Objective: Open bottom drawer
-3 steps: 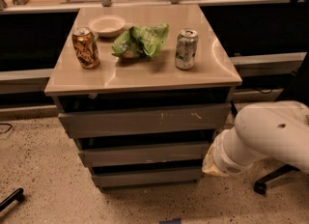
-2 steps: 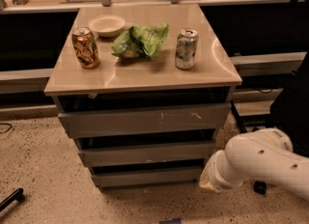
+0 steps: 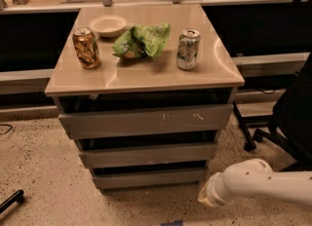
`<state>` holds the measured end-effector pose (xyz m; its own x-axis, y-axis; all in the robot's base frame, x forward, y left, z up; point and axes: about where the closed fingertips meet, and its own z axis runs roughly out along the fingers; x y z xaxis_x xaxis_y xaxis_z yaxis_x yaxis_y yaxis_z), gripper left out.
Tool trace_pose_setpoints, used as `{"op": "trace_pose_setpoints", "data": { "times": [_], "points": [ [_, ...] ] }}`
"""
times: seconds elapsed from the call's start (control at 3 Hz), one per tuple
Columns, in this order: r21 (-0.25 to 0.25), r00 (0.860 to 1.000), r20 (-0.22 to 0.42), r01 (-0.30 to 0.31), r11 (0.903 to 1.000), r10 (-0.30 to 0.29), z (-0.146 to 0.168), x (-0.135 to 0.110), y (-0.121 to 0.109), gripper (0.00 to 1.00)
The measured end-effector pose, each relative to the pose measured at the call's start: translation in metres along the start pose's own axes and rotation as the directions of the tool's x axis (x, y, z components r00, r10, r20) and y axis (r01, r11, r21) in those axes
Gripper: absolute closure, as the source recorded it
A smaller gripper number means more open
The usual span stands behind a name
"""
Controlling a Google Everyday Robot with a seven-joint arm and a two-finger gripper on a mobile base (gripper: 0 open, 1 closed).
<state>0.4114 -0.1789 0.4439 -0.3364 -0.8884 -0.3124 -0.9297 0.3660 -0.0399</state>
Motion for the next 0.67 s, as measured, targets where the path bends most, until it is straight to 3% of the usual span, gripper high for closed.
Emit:
{"op": "trace_pose_setpoints", "data": {
  "times": [0.33, 0.67],
  "points": [
    [-0.054, 1.0, 0.002, -0.015, 0.9984, 0.016, 0.0245, 0.0066, 0.0176, 1.0],
    [-0.054, 1.0, 0.002, -0.015, 0.9984, 0.016, 0.0245, 0.0066, 0.0176, 1.0]
  ]
}}
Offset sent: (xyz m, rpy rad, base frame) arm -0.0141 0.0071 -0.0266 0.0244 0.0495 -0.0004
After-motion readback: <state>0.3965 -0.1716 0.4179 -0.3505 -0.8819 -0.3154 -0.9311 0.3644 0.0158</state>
